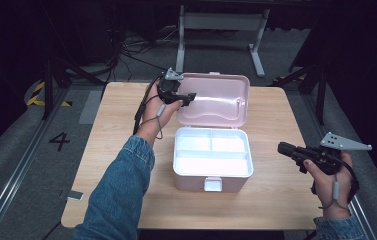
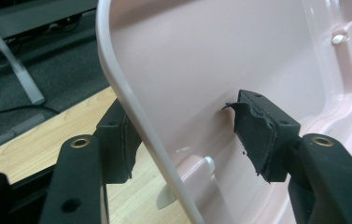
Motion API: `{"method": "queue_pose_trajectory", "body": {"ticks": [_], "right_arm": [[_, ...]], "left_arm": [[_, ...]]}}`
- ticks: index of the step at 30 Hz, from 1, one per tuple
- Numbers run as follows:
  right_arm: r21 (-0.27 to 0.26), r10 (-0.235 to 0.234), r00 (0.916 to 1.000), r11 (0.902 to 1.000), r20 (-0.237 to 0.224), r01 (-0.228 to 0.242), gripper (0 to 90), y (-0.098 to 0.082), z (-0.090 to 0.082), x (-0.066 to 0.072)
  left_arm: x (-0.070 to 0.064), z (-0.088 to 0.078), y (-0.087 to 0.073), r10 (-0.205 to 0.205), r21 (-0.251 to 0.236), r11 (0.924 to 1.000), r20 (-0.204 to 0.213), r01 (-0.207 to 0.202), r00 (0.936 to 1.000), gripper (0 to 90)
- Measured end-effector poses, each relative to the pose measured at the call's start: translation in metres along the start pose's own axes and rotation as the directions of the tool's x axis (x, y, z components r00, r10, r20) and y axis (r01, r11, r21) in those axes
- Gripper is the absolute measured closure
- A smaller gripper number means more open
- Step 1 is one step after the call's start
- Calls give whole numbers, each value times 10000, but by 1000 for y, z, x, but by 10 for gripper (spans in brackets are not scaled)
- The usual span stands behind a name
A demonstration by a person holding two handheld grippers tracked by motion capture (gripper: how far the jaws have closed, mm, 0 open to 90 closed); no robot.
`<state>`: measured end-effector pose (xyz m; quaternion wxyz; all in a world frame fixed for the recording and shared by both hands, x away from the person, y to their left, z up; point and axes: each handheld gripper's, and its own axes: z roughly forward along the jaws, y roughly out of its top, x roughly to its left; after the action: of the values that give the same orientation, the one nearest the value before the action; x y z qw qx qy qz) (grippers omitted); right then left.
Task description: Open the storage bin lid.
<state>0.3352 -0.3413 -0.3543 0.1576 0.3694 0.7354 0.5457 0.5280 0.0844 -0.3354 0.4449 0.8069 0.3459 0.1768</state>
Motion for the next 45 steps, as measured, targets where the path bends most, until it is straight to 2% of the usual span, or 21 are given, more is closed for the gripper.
{"method": "queue_pose_trajectory", "body": {"ticks": [2, 5, 7, 22, 23, 30, 31, 35, 45], "right_arm": [[23, 3, 10000, 10000, 4, -3, 832, 0, 0, -1], [29, -4, 10000, 10000, 4, 3, 832, 0, 0, -2], [48, -7, 10000, 10000, -1, 7, 832, 0, 0, -2], [136, 58, 10000, 9999, -3, -58, 822, -2, 2, -2], [132, 21, 10000, 9999, 13, -22, 822, -2, 2, -2], [311, 80, 9999, 9995, 63, -82, 820, -3, 5, -2], [303, 28, 10000, 9995, 84, -30, 820, -4, 6, -3], [336, 24, 10000, 9994, 68, -26, 820, -4, 6, -3], [425, 54, 10000, 9991, 67, -57, 820, -6, 9, -4]], "left_arm": [[1, 2, -2, -124, 27, 9999, -49, 124, 9999, 431], [3, 5, -4, -88, 151, 9998, -69, 89, 9999, 431], [4, 8, -6, -251, 208, 9995, -93, 253, 9996, 431], [12, 18, -17, -1031, 603, 9930, 176, 1018, 9945, 461], [13, 18, -17, -971, 622, 9934, 157, 959, 9952, 461], [15, 22, -22, -1177, 892, 9893, 238, 1151, 9928, 457], [16, 24, -23, -1303, 961, 9872, 238, 1274, 9912, 456], [17, 26, -25, -1339, 1100, 9853, 239, 1306, 9907, 449], [19, 29, -29, -1680, 1156, 9799, 367, 1628, 9851, 443]]}}
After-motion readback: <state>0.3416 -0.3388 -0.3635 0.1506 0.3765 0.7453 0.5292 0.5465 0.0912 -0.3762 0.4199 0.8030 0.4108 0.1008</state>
